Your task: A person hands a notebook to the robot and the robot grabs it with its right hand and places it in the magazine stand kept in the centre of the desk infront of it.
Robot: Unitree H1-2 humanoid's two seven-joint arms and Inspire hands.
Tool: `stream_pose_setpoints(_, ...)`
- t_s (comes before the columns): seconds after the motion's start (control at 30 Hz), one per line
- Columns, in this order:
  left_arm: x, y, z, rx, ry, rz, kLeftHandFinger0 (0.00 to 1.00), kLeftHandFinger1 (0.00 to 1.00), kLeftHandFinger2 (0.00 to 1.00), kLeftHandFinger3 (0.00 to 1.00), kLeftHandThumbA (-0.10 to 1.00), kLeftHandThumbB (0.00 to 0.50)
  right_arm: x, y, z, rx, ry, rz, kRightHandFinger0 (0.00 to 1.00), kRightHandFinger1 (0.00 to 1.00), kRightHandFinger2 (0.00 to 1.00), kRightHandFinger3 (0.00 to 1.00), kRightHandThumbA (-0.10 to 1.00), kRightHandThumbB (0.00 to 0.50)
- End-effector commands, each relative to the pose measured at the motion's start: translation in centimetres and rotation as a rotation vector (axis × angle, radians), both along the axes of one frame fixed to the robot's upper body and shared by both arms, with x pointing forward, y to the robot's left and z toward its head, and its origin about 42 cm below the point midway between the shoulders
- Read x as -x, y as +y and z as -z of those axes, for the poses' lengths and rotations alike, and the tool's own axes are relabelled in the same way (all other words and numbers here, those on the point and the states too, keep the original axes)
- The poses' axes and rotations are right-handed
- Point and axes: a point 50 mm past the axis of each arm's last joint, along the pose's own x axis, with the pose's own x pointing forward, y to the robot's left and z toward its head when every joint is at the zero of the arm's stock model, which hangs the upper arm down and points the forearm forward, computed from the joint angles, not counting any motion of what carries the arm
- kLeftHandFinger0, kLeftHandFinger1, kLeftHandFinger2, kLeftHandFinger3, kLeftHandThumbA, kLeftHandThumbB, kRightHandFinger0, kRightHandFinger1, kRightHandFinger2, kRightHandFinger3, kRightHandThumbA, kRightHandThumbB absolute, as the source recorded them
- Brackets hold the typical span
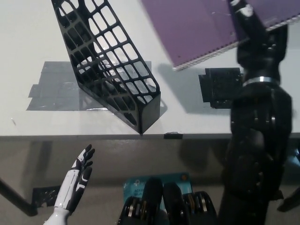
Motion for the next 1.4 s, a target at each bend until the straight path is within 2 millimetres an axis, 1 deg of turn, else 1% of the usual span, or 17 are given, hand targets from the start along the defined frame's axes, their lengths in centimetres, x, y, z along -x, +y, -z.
stream_pose_setpoints(0.0, -0.6, 0.3, -1.2, 0.004, -0.069, 0.005, 0.97, 1.0, 1.0, 1.0, 1.0, 0.5, 0.6, 4.0, -3.9, -0.026, -0.153, -0.006, 0.0, 0.0, 0.0, 0.0, 0.83, 0.0)
stream_pose_setpoints(0.07, -0.6, 0.3, -1.2, 0.002, -0.069, 0.004, 0.97, 1.0, 1.0, 1.0, 1.0, 0.5, 0.5, 4.7, -3.8, -0.014, -0.14, -0.004, 0.0, 0.0, 0.0, 0.0, 0.83, 0.0)
stream_pose_setpoints(0.1, -0.6, 0.3, -1.2, 0.001, -0.069, 0.004, 0.97, 1.0, 1.0, 1.0, 1.0, 0.5, 0.4, 5.2, -3.7, -0.006, -0.142, -0.007, 0.0, 0.0, 0.0, 0.0, 0.86, 0.0)
stream_pose_setpoints(0.2, -0.6, 0.2, -1.2, 0.002, -0.069, 0.007, 0.97, 1.0, 1.0, 1.0, 1.0, 0.5, 0.1, 6.3, -3.5, 0.012, -0.141, -0.015, 0.0, 0.0, 0.0, 0.0, 0.88, 0.0)
stream_pose_setpoints(0.4, -0.7, 0.2, -1.2, 0.003, -0.068, 0.015, 0.97, 1.0, 1.0, 1.0, 1.0, 0.5, -0.6, 7.8, -3.0, 0.018, -0.131, -0.02, 0.0, 0.0, 0.0, 0.0, 0.88, 0.0)
stream_pose_setpoints(0.7, -0.8, 0.2, -1.3, 0.009, -0.068, 0.017, 0.97, 1.0, 1.0, 1.0, 1.0, 0.5, -1.3, 8.9, -2.8, 0.022, -0.12, -0.006, 0.0, 0.0, 0.0, 0.0, 0.9, 0.0)
stream_pose_setpoints(0.87, -0.9, 0.2, -1.5, 0.005, -0.074, 0.021, 0.96, 1.0, 1.0, 1.0, 1.0, 0.5, -1.8, 9.5, -2.6, 0.017, -0.114, 0.004, 0.0, 0.0, 0.0, 0.0, 0.87, 0.0)
stream_pose_setpoints(0.93, -1.0, 0.2, -1.5, 0.0, -0.076, 0.022, 0.96, 1.0, 1.0, 1.0, 1.0, 0.5, -1.9, 9.7, -2.5, 0.02, -0.116, 0.006, 0.0, 0.0, 0.0, 0.0, 0.87, 0.003)
stream_pose_setpoints(0.97, -1.0, 0.2, -1.5, -0.002, -0.077, 0.022, 0.96, 1.0, 1.0, 1.0, 1.0, 0.5, -2.0, 9.8, -2.4, 0.023, -0.115, 0.009, 0.0, 0.0, 0.0, 0.0, 0.88, 0.013)
stream_pose_setpoints(1.07, -1.1, 0.2, -1.6, 0.001, -0.077, 0.024, 0.96, 1.0, 1.0, 1.0, 1.0, 0.5, -2.2, 10.2, -2.2, 0.033, -0.114, 0.016, 0.0, 0.0, 0.0, 0.0, 0.88, 0.01)
stream_pose_setpoints(1.1, -1.1, 0.2, -1.6, 0.008, -0.075, 0.026, 0.97, 1.0, 1.0, 1.0, 1.0, 0.5, -2.2, 10.3, -2.1, 0.039, -0.114, 0.019, 0.0, 0.0, 0.0, 0.0, 0.89, 0.0)
stream_pose_setpoints(1.3, -1.1, 0.2, -1.6, 0.009, -0.076, 0.031, 0.98, 1.0, 1.0, 1.0, 1.0, 0.5, -2.6, 11.2, -1.4, 0.06, -0.087, 0.027, 0.0, 0.0, 0.0, 0.0, 0.88, 0.0)
stream_pose_setpoints(1.37, -1.3, 0.2, -1.7, 0.008, -0.079, 0.031, 0.98, 1.0, 1.0, 1.0, 1.0, 0.5, -2.9, 11.7, -1.1, 0.05, -0.078, 0.011, 0.0, 0.0, 0.0, 0.0, 0.85, 0.0)
